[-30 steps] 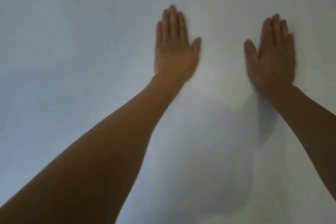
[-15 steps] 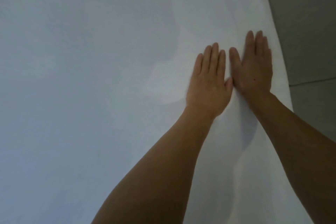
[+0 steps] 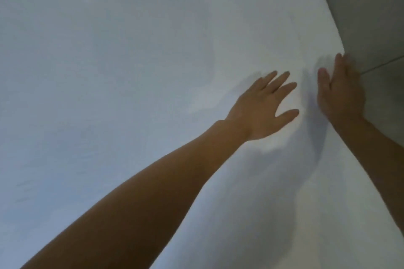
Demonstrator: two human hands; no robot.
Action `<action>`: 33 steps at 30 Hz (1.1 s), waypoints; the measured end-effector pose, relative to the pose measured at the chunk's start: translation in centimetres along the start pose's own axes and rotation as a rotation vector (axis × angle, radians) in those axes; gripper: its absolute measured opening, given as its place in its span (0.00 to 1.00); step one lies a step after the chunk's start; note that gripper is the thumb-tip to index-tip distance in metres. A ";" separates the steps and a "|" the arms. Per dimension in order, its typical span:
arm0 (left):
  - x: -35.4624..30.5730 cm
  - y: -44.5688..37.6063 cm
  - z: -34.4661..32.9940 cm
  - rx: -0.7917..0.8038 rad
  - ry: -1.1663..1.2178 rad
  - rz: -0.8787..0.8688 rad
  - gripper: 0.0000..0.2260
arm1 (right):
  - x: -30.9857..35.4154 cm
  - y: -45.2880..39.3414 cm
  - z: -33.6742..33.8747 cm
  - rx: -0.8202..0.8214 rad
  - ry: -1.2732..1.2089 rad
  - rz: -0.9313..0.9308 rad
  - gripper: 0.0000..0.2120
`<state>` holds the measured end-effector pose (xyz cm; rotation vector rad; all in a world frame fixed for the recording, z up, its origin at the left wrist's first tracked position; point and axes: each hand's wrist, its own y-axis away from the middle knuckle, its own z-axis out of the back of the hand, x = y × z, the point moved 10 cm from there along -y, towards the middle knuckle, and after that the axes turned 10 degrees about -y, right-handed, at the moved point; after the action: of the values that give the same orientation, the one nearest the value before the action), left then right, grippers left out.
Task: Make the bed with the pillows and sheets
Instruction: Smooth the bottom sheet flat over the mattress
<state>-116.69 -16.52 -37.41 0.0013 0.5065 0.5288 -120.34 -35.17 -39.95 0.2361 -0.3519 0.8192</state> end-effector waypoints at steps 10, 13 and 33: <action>16.3 27.3 6.9 0.028 -0.129 0.493 0.24 | 18.4 20.0 -6.9 0.244 -0.148 0.282 0.28; 17.0 36.9 9.0 0.063 -0.132 0.603 0.23 | 24.0 26.8 -5.8 0.317 -0.193 0.312 0.25; 0.0 86.8 22.3 -0.071 0.327 1.147 0.20 | 36.6 66.5 13.2 0.625 -0.479 0.029 0.22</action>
<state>-148.23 61.47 -6.65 0.1463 0.7893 1.6876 -149.77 28.87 -8.81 1.0227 -0.5402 0.8814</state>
